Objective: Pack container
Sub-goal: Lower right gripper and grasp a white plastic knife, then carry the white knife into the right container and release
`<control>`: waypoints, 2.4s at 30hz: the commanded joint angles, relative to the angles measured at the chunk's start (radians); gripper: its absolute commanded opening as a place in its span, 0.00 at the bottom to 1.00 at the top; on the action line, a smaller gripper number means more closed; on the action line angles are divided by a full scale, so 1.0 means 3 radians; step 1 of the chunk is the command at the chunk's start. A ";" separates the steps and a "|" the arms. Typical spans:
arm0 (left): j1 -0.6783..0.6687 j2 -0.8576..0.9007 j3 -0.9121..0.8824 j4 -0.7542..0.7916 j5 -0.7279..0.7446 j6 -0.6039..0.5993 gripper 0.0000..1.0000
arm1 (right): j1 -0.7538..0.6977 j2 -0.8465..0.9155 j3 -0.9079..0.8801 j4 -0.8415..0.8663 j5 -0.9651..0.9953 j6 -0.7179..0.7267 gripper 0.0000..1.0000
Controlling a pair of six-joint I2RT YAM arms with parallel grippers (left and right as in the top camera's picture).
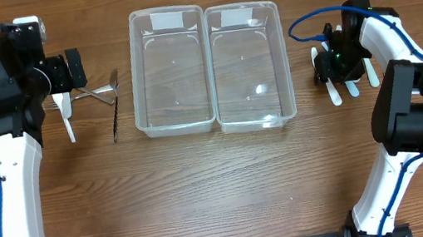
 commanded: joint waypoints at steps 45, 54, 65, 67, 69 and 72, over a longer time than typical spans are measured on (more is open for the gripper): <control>0.0015 0.0013 0.0102 0.0003 -0.0010 0.0076 1.00 | 0.0631 -0.0479 0.1991 -0.1169 -0.0317 0.0533 0.04; 0.0015 0.0013 0.0102 0.0003 -0.0010 0.0076 1.00 | 0.1315 -0.0324 0.1628 -0.0865 -0.0312 0.0849 0.04; 0.0015 0.0013 0.0102 0.0003 -0.0010 0.0076 1.00 | 0.1534 -0.0332 0.1101 -0.0319 0.0038 0.1002 0.30; 0.0015 0.0013 0.0102 0.0003 -0.0010 0.0076 1.00 | 0.1475 -0.0348 0.1209 -0.0366 0.0357 0.0960 0.40; 0.0015 0.0013 0.0102 0.0003 -0.0010 0.0076 1.00 | 0.1395 -0.0378 0.1317 -0.0421 0.0577 0.0914 0.45; 0.0015 0.0013 0.0102 0.0003 -0.0010 0.0076 1.00 | 0.1129 -0.0459 0.1474 -0.0463 0.0896 0.0849 0.64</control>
